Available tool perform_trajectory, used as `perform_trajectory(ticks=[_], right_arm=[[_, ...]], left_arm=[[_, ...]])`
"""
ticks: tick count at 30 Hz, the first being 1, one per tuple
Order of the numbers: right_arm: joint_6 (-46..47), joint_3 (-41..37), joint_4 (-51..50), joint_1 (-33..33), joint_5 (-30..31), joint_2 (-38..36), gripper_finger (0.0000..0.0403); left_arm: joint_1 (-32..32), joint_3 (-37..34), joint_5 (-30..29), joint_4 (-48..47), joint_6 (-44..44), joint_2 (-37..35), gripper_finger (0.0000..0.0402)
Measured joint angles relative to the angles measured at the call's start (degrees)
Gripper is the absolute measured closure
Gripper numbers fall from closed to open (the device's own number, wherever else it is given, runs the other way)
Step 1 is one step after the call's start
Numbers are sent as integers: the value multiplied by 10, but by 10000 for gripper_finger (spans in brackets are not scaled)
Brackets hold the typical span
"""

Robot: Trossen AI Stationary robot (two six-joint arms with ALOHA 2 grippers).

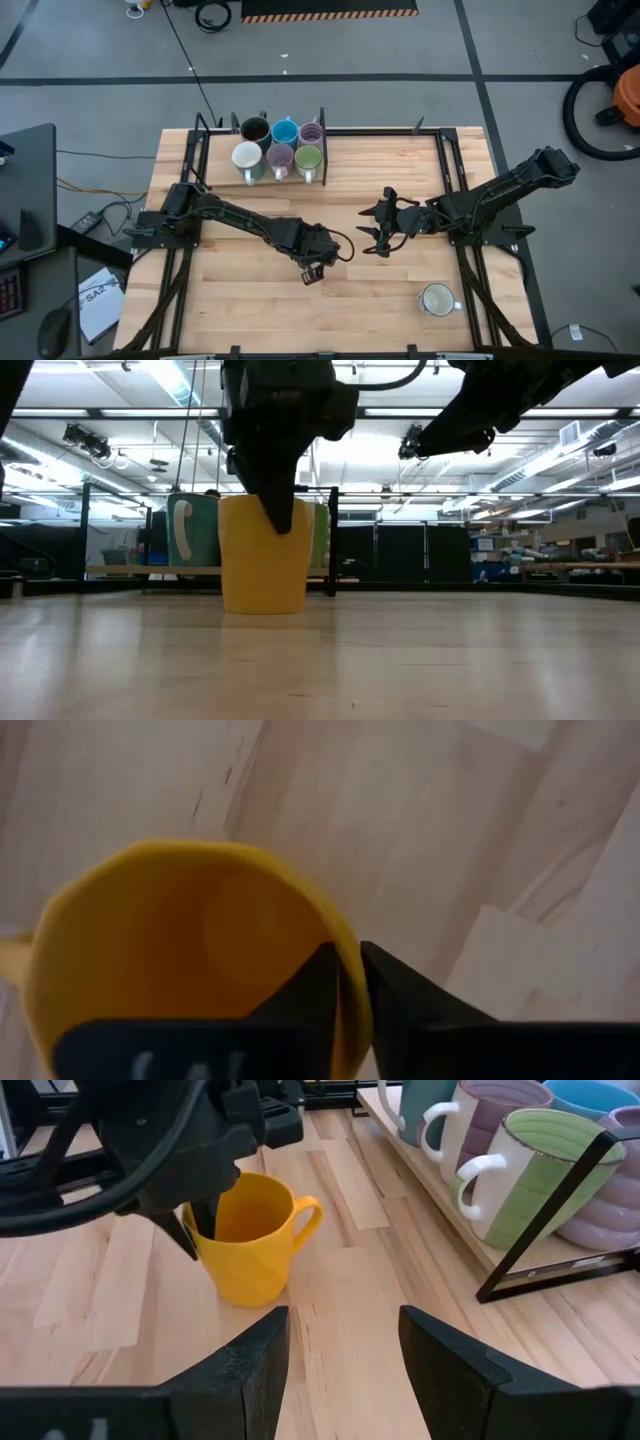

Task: Place coffee mugs
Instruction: Put the yellow mug on the shelf

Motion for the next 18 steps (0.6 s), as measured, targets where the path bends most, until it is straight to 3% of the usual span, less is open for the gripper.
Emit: perform_trajectory(ticks=[3,12,18], right_arm=[[0,0,0,0,0,0,208],[0,0,-4,1,-1,0,208],[2,0,-6,4,-3,0,208]], left_arm=[[0,1,-5,-13,19,-1,376],[-18,0,-4,-140,161,-26,376],[-76,-19,-62,-218,228,-64,371]])
